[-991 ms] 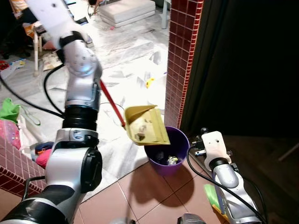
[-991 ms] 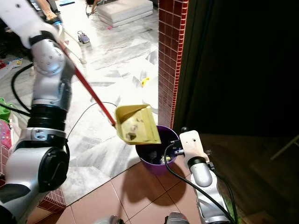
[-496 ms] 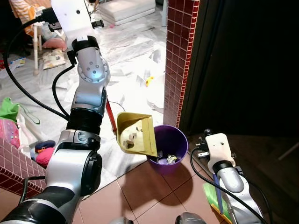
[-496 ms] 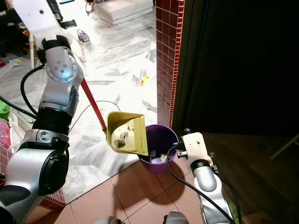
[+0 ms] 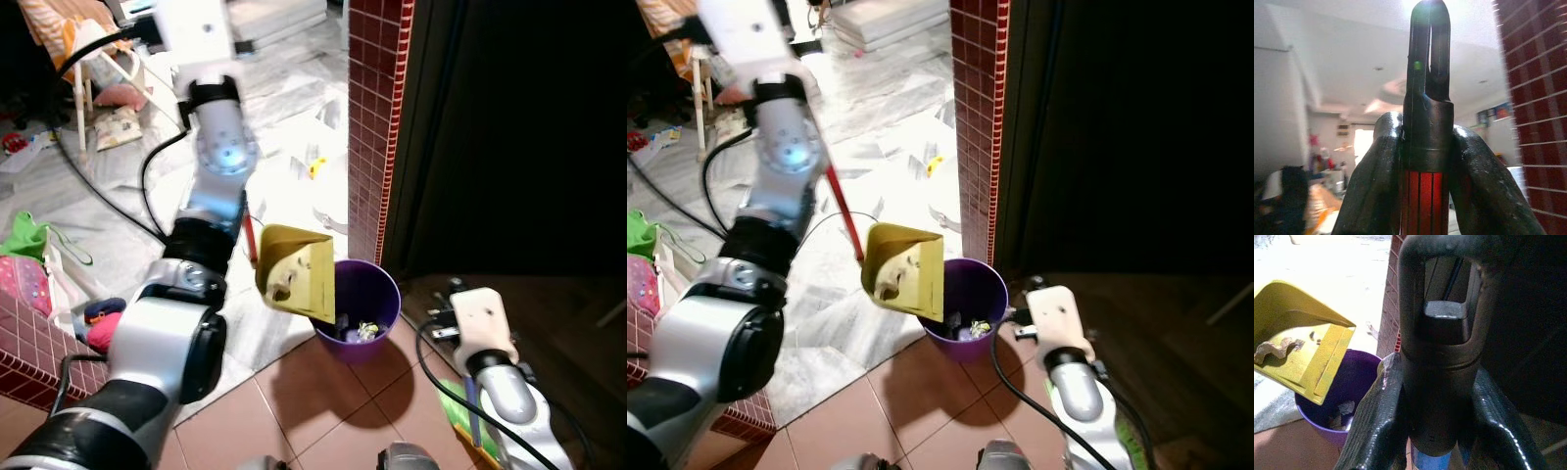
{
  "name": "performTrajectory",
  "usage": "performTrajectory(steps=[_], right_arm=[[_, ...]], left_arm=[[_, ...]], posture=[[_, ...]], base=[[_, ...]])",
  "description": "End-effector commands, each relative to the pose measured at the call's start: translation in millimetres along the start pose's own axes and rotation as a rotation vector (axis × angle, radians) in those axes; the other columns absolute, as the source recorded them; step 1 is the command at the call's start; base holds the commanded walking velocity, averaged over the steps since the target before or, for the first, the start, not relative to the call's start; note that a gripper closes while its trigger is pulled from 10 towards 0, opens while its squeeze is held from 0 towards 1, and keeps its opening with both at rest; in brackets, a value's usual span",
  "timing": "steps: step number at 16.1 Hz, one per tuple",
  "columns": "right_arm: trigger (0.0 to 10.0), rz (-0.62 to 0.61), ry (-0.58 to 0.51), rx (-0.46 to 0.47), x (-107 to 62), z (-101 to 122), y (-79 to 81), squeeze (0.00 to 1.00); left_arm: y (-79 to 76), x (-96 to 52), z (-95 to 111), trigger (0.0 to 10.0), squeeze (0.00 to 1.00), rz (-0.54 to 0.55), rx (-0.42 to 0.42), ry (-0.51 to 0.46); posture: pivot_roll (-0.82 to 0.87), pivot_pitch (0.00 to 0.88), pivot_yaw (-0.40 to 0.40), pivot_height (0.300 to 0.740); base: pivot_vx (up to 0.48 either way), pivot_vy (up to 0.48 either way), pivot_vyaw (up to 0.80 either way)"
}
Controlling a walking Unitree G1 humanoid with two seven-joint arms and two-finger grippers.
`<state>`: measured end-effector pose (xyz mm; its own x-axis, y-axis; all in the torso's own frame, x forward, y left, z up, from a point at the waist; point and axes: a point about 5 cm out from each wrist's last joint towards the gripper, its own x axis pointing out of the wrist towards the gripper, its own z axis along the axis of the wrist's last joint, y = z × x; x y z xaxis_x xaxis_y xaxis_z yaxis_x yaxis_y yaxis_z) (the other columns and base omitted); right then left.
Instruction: Sweep floor
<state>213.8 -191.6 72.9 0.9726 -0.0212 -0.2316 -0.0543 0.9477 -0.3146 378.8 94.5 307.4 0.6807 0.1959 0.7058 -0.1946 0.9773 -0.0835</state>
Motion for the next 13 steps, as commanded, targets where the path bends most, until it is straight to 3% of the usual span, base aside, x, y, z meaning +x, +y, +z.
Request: performTrajectory(steps=[1,6,12,13], right_arm=[[10.0,0.002,0.086,0.036,-6.6,-16,0.0,0.0],[10.0,0.009,0.074,0.045,-7.5,-12,7.2,0.0],[10.0,0.008,0.036,0.054,-2.8,-6,6.8,0.0],[10.0,0.005,0.033,0.05,-2.4,-6,6.6,0.0]], left_arm=[[-10.4,12.8,27,10.0,0.0,-0.023,-0.059,-0.128],[-53.7,-16.9,43,10.0,0.0,-0.254,-0.164,-0.228],[-78.6,-65.8,58,10.0,0.0,-0.576,-0.208,-0.398],[-84.8,-81.0,64,10.0,0.0,-0.661,-0.218,-0.452]], posture=[[-0.31,0.0,0.182,0.74],[-0.3,0.0,0.187,0.74],[-0.27,0.0,0.186,0.74],[-0.27,0.0,0.186,0.74]], base=[[0.0,0.0,0.0],[0.0,0.0,0.0],[0.0,0.0,0.0],[0.0,0.0,0.0]])
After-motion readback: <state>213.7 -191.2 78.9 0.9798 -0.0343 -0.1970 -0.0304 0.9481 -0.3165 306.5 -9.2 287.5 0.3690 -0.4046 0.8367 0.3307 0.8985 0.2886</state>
